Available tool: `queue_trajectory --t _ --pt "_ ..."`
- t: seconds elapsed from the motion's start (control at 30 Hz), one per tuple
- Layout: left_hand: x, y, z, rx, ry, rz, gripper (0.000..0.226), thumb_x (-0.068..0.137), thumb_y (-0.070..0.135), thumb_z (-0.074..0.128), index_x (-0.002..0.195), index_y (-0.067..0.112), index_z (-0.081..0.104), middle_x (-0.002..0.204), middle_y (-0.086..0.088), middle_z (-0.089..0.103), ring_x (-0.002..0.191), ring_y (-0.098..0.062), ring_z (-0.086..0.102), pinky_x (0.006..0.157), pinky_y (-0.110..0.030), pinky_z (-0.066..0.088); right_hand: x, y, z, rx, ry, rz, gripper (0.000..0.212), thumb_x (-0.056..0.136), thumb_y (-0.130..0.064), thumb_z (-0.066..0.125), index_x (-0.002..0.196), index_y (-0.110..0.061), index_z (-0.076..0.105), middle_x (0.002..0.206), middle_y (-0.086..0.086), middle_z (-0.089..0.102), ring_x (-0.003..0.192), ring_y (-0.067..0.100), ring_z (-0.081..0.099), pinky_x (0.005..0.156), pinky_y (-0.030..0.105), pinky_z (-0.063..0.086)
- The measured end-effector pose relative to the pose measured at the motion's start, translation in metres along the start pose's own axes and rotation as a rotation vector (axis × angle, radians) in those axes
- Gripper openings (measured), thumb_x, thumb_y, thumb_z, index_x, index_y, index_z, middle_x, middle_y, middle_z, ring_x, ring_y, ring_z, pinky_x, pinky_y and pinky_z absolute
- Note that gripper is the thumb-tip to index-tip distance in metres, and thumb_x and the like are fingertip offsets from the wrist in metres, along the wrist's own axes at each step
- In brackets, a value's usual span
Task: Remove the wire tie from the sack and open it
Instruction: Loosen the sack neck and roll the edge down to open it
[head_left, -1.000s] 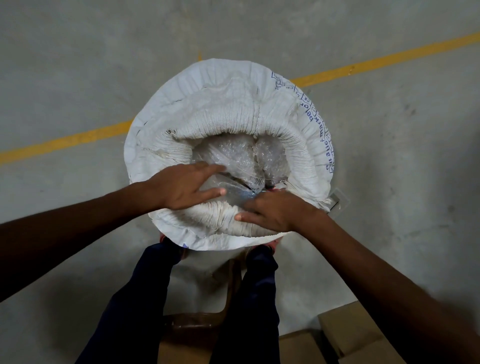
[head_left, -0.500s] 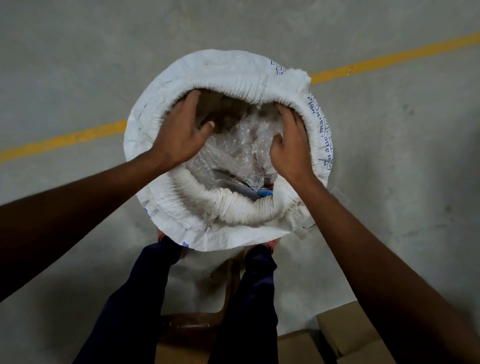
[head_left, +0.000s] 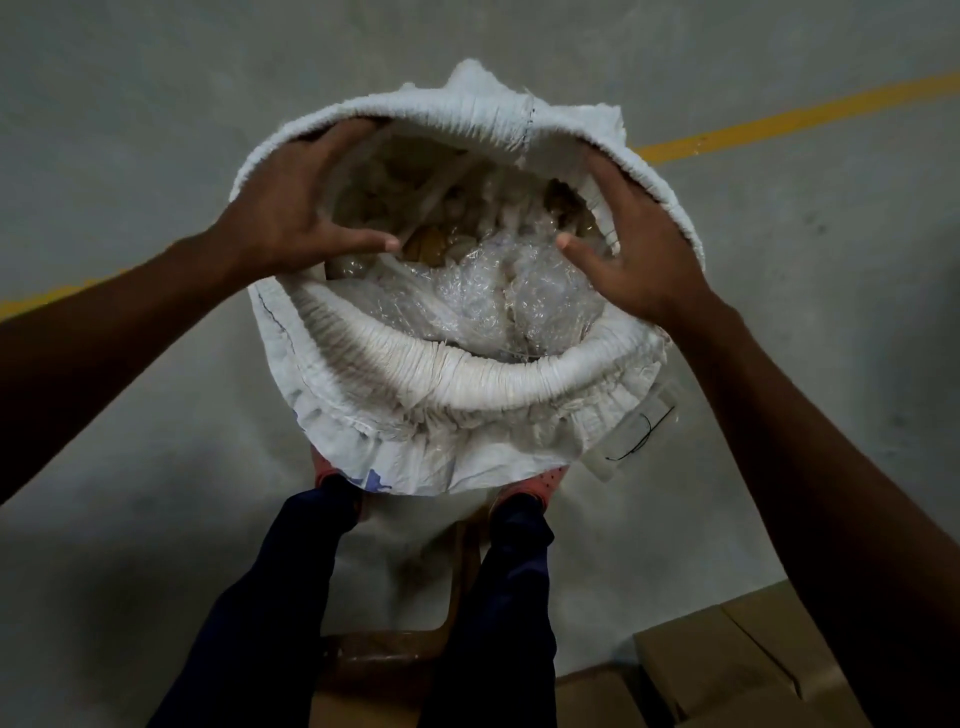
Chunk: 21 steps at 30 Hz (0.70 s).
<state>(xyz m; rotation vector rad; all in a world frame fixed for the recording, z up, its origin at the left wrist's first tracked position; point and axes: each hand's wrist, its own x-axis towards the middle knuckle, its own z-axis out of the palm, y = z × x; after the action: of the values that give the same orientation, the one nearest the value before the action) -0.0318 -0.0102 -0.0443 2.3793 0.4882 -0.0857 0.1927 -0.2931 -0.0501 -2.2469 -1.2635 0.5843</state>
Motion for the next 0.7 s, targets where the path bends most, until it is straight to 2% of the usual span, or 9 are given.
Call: queue_trajectory --t 0.13,0.27,0.33,0.5,0.7 --pt "0.005 -0.004 -0.006 -0.03 0.0 -0.009 0.112 0.069 0.069 0.082 0.161 0.026 0.036 0.158 -0.005 0.051 0.141 -0.027 0.052 0.117 -0.048 0.046 0.007 -0.005 -0.004 0.038 -0.014 0.001 0.081 0.103 -0.052 0.055 0.167 -0.02 0.017 0.171 -0.008 0.019 0.157 0.002 0.015 0.123 0.012 0.014" --pt "0.012 -0.014 -0.007 -0.009 -0.001 -0.022 0.114 0.069 0.071 0.082 0.163 0.03 0.032 0.16 -0.004 0.049 0.143 -0.028 0.05 0.116 -0.053 0.046 0.015 -0.004 -0.005 0.04 -0.031 0.014 0.077 0.106 -0.058 0.044 0.168 -0.026 0.013 0.175 -0.002 0.018 0.161 0.012 0.016 0.13 0.038 0.021" --pt "0.014 -0.017 -0.004 0.003 -0.007 -0.026 0.115 0.068 0.072 0.081 0.164 0.031 0.03 0.161 -0.004 0.048 0.144 -0.028 0.049 0.116 -0.054 0.046 0.019 -0.001 -0.004 0.058 -0.04 0.015 0.077 0.105 -0.06 0.044 0.168 -0.028 0.013 0.175 -0.002 0.019 0.161 0.013 0.019 0.129 0.044 0.025" --pt "0.015 -0.021 0.003 -0.013 -0.009 -0.049 0.113 0.069 0.07 0.081 0.163 0.033 0.03 0.162 -0.003 0.047 0.145 -0.027 0.048 0.117 -0.053 0.045 0.021 0.004 0.003 0.109 -0.065 0.029 0.075 0.105 -0.057 0.048 0.167 -0.033 0.013 0.174 -0.007 0.022 0.158 0.011 0.027 0.125 0.047 0.033" --pt "0.018 -0.023 0.006 -0.014 0.001 -0.063 0.109 0.072 0.063 0.085 0.162 0.033 0.032 0.162 -0.003 0.047 0.146 -0.027 0.048 0.118 -0.051 0.044 0.026 0.006 0.007 0.114 -0.081 0.047 0.076 0.103 -0.062 0.047 0.166 -0.037 0.014 0.173 -0.007 0.023 0.157 0.013 0.03 0.123 0.049 0.036"
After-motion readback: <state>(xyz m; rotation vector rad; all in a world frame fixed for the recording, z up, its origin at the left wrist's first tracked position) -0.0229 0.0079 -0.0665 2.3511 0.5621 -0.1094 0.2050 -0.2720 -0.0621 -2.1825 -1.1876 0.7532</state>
